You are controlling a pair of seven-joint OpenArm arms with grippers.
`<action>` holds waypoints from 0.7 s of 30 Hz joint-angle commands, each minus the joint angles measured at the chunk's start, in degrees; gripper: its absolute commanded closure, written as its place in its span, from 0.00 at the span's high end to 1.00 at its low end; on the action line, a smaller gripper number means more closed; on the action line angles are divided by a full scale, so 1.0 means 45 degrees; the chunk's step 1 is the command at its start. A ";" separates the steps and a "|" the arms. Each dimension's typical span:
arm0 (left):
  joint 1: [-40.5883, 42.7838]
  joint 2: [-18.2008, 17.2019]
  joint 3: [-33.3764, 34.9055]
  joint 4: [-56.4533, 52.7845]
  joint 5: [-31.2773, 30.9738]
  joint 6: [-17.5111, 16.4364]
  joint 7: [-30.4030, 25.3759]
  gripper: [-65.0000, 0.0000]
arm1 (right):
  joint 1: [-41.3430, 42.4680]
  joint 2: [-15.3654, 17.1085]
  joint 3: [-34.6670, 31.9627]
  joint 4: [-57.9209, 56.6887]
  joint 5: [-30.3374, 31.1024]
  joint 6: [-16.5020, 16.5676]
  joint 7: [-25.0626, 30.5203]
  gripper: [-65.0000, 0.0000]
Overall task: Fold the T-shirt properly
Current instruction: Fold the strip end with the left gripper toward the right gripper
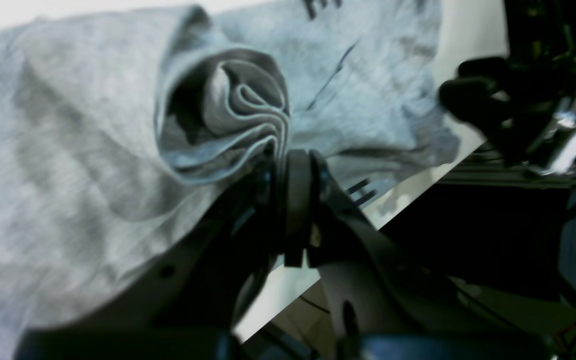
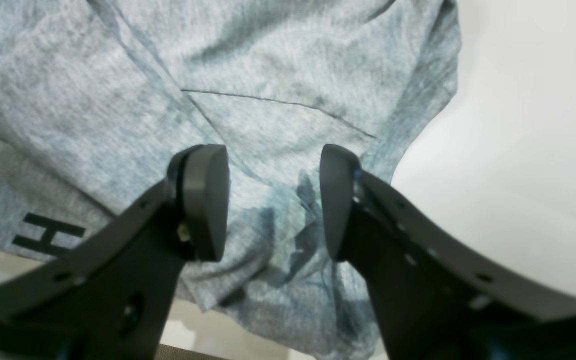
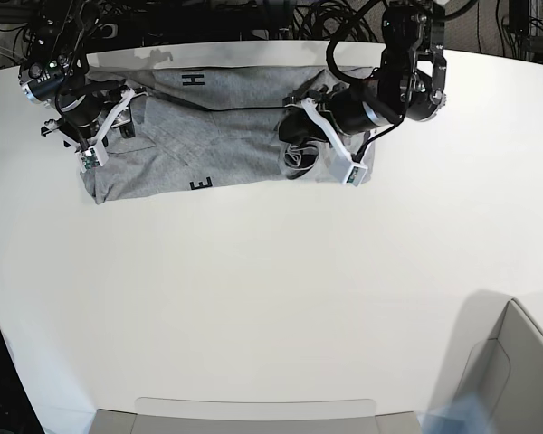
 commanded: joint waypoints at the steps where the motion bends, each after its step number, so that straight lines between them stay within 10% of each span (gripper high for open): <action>1: -0.0124 0.0033 0.0209 0.0079 -0.0240 -0.0056 -0.0104 0.00 | 0.0065 0.0124 0.0055 0.0210 0.0154 0.0043 0.0175 0.45; 6: -0.0124 0.0033 0.0385 -0.0019 -0.0240 0.0120 -0.0202 0.08 | 0.0065 0.0143 0.0055 0.0210 0.0154 0.0043 0.0175 0.45; 11: 0.0012 0.0033 0.0658 0.0411 -0.0357 0.2718 -0.1159 0.30 | 0.0065 0.0202 0.0055 0.0191 0.0154 0.0043 0.0175 0.45; 21: -0.0046 -0.0085 0.1733 0.0430 -0.0259 0.4008 -0.1237 0.18 | 0.0065 0.0241 0.0074 0.0191 0.0154 0.0043 0.0175 0.45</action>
